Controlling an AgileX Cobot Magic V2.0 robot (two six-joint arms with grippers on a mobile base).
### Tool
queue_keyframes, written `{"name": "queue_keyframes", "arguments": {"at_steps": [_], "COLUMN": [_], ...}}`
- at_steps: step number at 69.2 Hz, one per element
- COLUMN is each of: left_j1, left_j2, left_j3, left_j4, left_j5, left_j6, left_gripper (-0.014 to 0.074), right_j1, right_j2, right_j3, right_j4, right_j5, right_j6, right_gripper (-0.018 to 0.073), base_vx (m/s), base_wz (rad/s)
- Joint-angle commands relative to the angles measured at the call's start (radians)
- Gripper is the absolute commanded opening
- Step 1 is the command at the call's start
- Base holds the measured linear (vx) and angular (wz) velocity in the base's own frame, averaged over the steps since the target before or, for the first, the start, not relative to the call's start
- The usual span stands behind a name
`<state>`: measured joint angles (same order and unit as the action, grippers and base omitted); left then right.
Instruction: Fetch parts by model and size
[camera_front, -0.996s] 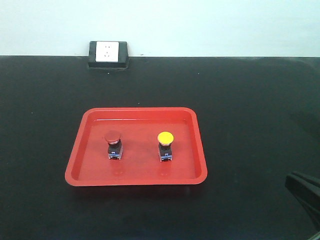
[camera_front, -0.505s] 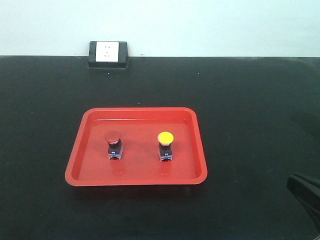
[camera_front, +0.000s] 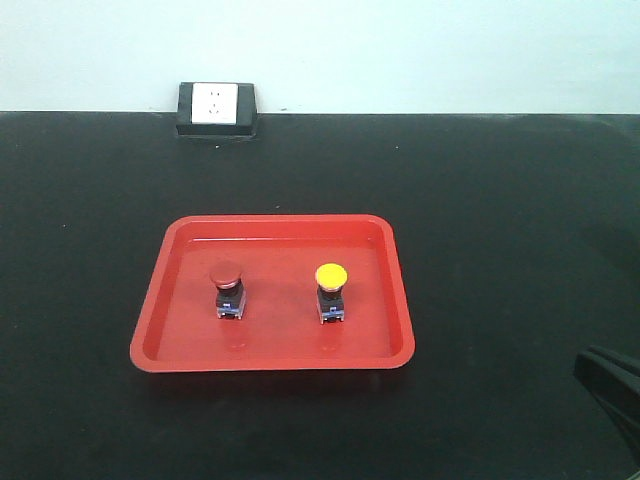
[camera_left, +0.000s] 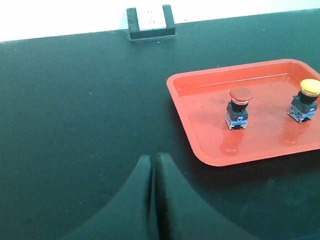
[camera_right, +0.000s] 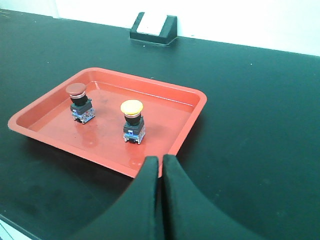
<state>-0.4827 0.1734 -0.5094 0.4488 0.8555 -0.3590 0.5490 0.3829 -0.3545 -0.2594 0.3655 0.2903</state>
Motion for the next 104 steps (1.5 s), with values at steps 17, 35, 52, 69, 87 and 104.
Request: {"name": "queue_keyframes", "arguments": {"at_steps": [17,35,52,69,87,104], "left_j1": [0.009,0.185,0.362,0.456,0.464,0.466], "left_j2": [-0.014,-0.028,-0.150,-0.195,-0.195,-0.195], "left_j3": [-0.026,-0.016,0.142,0.337,0.518,0.529], "left_j4": [-0.017,-0.219,-0.388,-0.458,-0.457,-0.457], "left_j5": [-0.165,-0.240,-0.418,-0.529,-0.696,-0.683], "left_j6": [-0.002,0.148,0.234,0.234,0.234,0.297], "left_gripper": [-0.0006,-0.0006,-0.0006,-0.0006,-0.0006,-0.0006], "right_j1": [-0.001,-0.001,-0.001,-0.001,-0.001,-0.001], "right_j2": [0.007,0.007,0.007,0.007,0.007,0.007], "right_j3": [-0.027,-0.027,-0.027,-0.027,-0.027,-0.027], "right_j4": [-0.012,-0.012,-0.012,-0.012,-0.012,-0.012], "right_j5": [-0.070,-0.060,-0.062,-0.062,-0.062,-0.063], "right_j6": [-0.003,-0.003,-0.003,-0.003,-0.003,-0.003], "right_gripper": [-0.0009,-0.0009,-0.0009,-0.0009,-0.0009,-0.0009], "base_vx": [0.00,0.00,0.00,0.00,0.00,0.00], "base_wz": [0.00,0.00,0.00,0.00,0.00,0.00]}}
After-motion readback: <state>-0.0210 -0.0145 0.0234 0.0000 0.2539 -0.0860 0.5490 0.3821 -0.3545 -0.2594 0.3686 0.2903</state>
